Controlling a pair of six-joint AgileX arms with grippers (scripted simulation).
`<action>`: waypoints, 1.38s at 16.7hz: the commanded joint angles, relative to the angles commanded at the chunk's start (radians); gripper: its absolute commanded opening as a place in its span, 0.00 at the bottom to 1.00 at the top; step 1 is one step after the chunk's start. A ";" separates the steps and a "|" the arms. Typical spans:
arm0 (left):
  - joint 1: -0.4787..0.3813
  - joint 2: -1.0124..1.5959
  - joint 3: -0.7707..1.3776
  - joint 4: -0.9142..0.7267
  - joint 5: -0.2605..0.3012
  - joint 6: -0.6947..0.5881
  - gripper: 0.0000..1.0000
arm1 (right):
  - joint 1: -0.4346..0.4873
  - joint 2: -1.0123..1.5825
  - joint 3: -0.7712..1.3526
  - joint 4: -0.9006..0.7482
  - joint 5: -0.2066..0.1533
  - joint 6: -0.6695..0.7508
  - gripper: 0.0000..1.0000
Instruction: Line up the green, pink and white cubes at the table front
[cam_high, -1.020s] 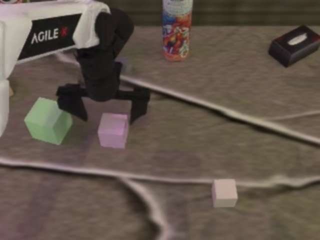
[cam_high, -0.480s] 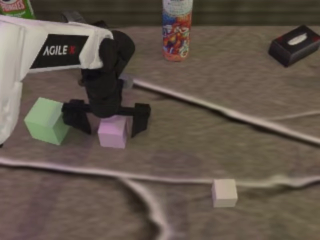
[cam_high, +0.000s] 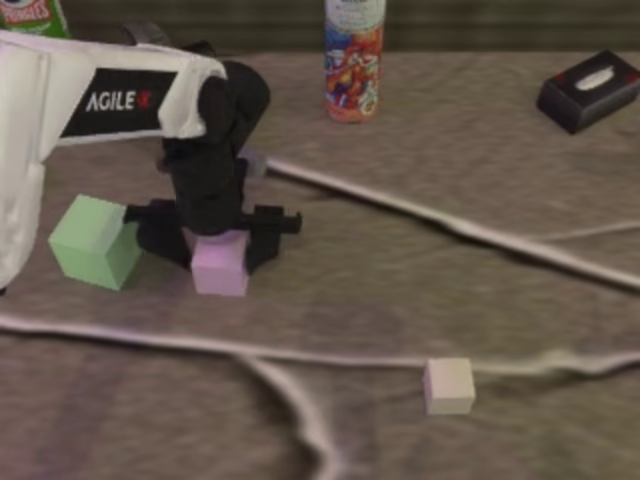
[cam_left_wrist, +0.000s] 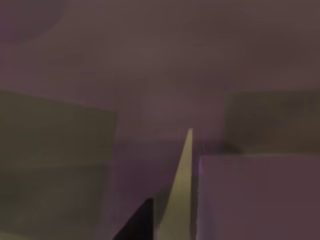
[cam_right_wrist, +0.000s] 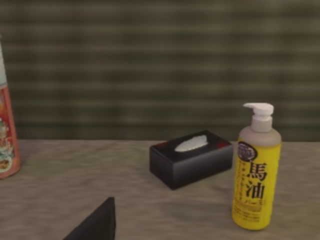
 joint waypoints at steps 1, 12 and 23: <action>0.000 0.000 0.000 0.000 0.000 0.000 0.32 | 0.000 0.000 0.000 0.000 0.000 0.000 1.00; 0.000 0.000 0.000 0.000 0.000 0.000 0.00 | 0.000 0.000 0.000 0.000 0.000 0.000 1.00; 0.021 -0.113 0.140 -0.235 -0.007 0.002 0.00 | 0.000 0.000 0.000 0.000 0.000 0.000 1.00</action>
